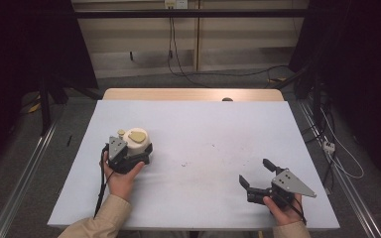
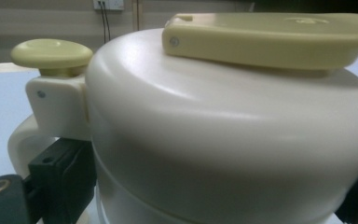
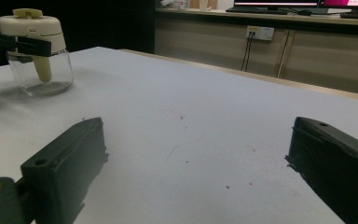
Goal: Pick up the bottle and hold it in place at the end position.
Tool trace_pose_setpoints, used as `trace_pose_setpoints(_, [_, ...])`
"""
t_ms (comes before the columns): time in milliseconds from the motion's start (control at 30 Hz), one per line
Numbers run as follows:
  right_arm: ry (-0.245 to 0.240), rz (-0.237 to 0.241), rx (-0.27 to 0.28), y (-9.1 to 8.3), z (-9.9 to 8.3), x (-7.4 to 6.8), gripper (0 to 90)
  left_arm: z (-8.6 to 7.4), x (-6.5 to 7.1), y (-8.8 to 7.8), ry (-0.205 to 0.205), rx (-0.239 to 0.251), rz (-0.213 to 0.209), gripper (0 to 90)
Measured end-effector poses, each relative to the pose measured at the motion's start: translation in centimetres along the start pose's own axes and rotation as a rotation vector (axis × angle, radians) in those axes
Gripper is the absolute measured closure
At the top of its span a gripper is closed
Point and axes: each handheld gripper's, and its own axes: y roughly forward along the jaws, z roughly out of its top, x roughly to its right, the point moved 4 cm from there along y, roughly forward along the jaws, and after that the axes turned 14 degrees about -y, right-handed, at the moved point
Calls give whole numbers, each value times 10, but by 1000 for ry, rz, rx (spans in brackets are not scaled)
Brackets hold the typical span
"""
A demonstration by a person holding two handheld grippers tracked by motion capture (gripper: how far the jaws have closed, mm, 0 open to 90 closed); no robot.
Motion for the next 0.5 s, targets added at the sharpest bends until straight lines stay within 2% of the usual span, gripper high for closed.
trace_pose_setpoints(233, [1, -1, 6, 0, 0, 0, 34, 1, 1, 1, 10, 12, 1, 64])
trace_pose_setpoints(300, [1, -1, 7, -1, 1, 1, 34, 1, 2, 1, -3, 19, -7, 64])
trace_pose_setpoints(400, [-2, -1, 10, -1, 1, 1, 35, 3, 3, 0, 10, 22, -18, 64])
trace_pose_setpoints(500, [-1, -1, 11, -1, 1, 1, 35, 5, 6, 0, 2, 27, -29, 64])
